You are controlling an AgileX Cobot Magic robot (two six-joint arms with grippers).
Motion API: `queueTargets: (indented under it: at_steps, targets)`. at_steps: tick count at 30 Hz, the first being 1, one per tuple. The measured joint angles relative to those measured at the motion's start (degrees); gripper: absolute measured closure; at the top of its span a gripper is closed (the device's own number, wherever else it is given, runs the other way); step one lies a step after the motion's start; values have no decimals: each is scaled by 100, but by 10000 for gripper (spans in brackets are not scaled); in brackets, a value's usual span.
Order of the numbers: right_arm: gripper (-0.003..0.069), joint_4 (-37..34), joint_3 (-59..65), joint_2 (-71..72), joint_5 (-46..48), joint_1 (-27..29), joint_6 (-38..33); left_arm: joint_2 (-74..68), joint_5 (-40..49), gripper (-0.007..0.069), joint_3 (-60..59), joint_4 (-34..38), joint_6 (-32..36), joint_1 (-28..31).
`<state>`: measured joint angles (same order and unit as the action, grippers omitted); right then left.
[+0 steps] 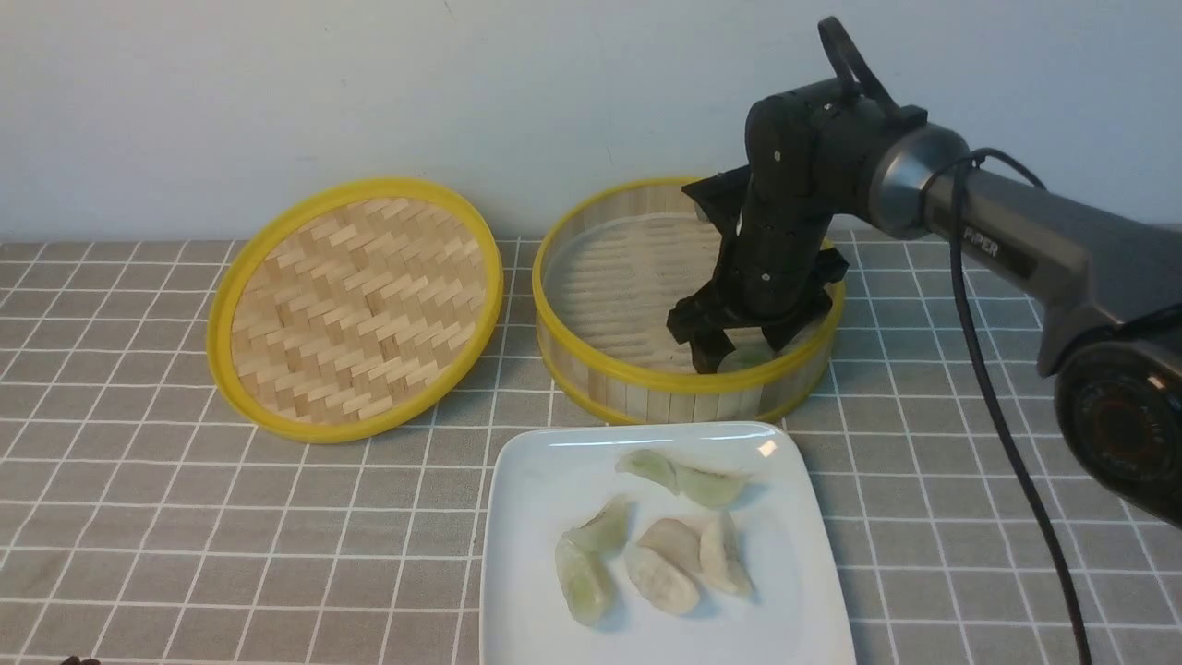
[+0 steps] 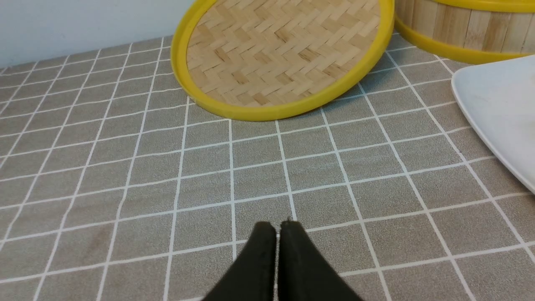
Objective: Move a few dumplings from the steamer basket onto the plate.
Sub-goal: Use the right arm to grab a dumpling from inside the steamer, then use the right arm to put the dumpling into the plate
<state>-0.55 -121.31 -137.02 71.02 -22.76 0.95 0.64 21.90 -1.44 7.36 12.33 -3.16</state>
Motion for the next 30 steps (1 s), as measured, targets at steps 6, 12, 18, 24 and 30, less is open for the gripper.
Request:
queueTargets:
  at_steps: [6,12,18,24,30]
  targets:
    - [247,-19,0,-24,-24,0,0,0,0,629,0,0,0,0]
    - [351,-25,-5,1,-59,0,0,0,0,629,0,0,0,0]
    - [364,55,6,322,-102,0,0,0,0,629,0,0,0,0]
    - [394,22,12,955,-23,0,0,0,0,629,0,0,-12,0]
    - [394,-76,12,1494,35,0,-16,0,0,629,0,0,-17,0]
